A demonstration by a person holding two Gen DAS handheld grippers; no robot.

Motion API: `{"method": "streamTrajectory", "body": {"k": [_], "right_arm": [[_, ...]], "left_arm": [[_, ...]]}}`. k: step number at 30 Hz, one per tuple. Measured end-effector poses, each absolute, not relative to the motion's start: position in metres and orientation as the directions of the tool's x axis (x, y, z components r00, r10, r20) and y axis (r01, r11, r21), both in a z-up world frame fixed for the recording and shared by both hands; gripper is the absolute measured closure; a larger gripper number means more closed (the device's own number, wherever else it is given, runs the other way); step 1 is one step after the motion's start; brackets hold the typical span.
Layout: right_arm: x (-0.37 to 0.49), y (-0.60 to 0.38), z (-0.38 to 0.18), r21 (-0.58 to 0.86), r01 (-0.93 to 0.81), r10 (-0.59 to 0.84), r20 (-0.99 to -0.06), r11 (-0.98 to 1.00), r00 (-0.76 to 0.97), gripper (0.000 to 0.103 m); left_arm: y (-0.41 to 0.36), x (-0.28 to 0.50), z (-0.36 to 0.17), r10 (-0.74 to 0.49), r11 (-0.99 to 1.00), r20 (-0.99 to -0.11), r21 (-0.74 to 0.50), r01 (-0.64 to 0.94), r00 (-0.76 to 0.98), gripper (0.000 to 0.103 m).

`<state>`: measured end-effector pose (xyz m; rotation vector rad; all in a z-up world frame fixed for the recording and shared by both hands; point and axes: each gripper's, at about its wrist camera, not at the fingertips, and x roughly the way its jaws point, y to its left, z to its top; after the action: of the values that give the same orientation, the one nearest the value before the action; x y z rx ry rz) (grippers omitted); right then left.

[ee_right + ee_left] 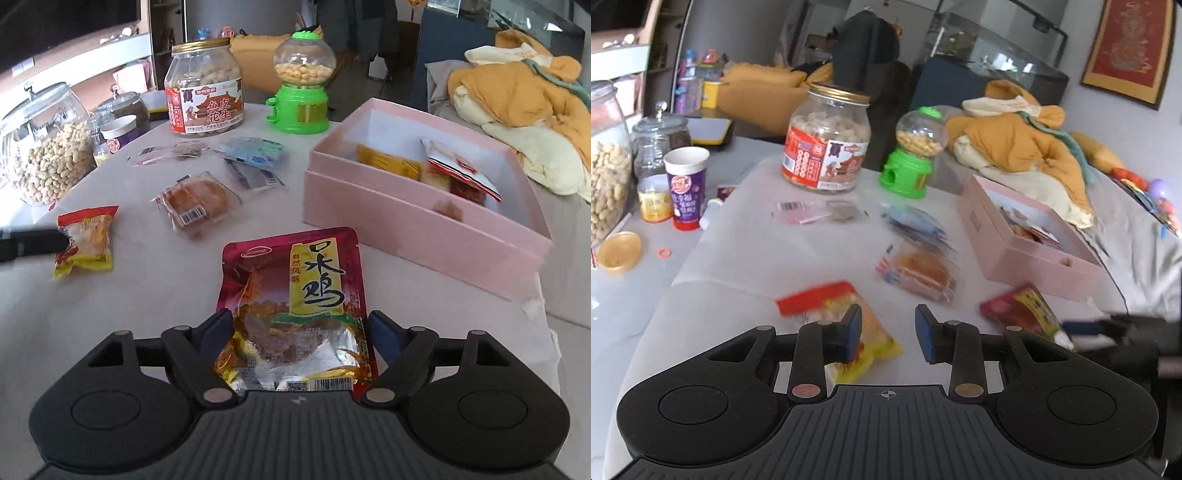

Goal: Organize snacks
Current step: 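Grasp the brown bread pack with the left tool while the right tool grasps the red chicken bag, then lift the brown bread pack with the left tool while the right tool lifts the red chicken bag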

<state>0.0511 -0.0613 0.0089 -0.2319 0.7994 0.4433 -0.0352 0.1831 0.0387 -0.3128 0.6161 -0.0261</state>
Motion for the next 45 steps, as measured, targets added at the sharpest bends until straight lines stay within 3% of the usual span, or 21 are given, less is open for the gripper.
{"method": "streamTrajectory", "body": {"k": [6,8,12,15,19,21,24,26,30,36,42,45], "right_arm": [[0.033,-0.066,0.003,-0.06,-0.462,0.301,-0.684,0.885,0.665,0.021],[0.027,-0.068,0.001,-0.069,-0.463,0.304,-0.668,0.884,0.679,0.021],[0.023,-0.076,-0.004,-0.063,-0.44,0.303,-0.638,0.896,0.708,0.017],[0.027,-0.083,-0.005,-0.01,-0.429,0.323,-0.643,0.903,0.695,0.017],[0.034,-0.095,-0.006,0.07,-0.401,0.347,-0.65,0.914,0.676,0.017],[0.034,-0.097,-0.006,0.086,-0.394,0.352,-0.646,0.915,0.677,0.017],[0.033,-0.094,-0.007,0.069,-0.395,0.342,-0.648,0.916,0.681,0.017],[0.032,-0.092,-0.008,0.057,-0.396,0.336,-0.648,0.916,0.684,0.016],[0.033,-0.091,-0.008,0.056,-0.395,0.334,-0.649,0.917,0.684,0.016],[0.033,-0.091,-0.009,0.055,-0.393,0.332,-0.648,0.918,0.686,0.016],[0.032,-0.091,-0.009,0.053,-0.395,0.332,-0.649,0.917,0.685,0.015],[0.032,-0.091,-0.009,0.057,-0.394,0.334,-0.648,0.917,0.684,0.015]], "left_arm": [[0.185,0.029,0.04,-0.204,0.867,-0.574,-0.482,-0.126,0.793,0.067],[0.173,0.055,0.042,-0.177,0.871,-0.561,-0.472,-0.137,0.808,0.067],[0.138,0.102,0.039,-0.079,0.948,-0.575,-0.297,-0.117,0.815,0.067],[0.115,0.118,0.027,-0.116,0.983,-0.642,-0.184,-0.006,0.758,0.067],[0.104,0.085,0.02,-0.098,0.989,-0.661,0.016,0.144,0.744,0.067],[0.113,0.061,0.022,-0.084,0.989,-0.649,0.04,0.145,0.756,0.067],[0.138,0.025,0.038,-0.043,0.999,-0.593,-0.033,0.028,0.804,0.067],[0.161,0.004,0.048,-0.032,0.977,-0.58,-0.19,-0.097,0.814,0.066],[0.187,-0.005,0.041,-0.173,0.866,-0.643,-0.46,-0.195,0.746,0.066],[0.167,0.03,0.031,-0.124,0.897,-0.667,-0.392,-0.204,0.734,0.066],[0.122,0.052,0.033,-0.157,0.971,-0.657,-0.241,-0.008,0.738,0.066],[0.115,0.036,0.037,-0.115,0.983,-0.643,-0.186,-0.008,0.757,0.066]]}}
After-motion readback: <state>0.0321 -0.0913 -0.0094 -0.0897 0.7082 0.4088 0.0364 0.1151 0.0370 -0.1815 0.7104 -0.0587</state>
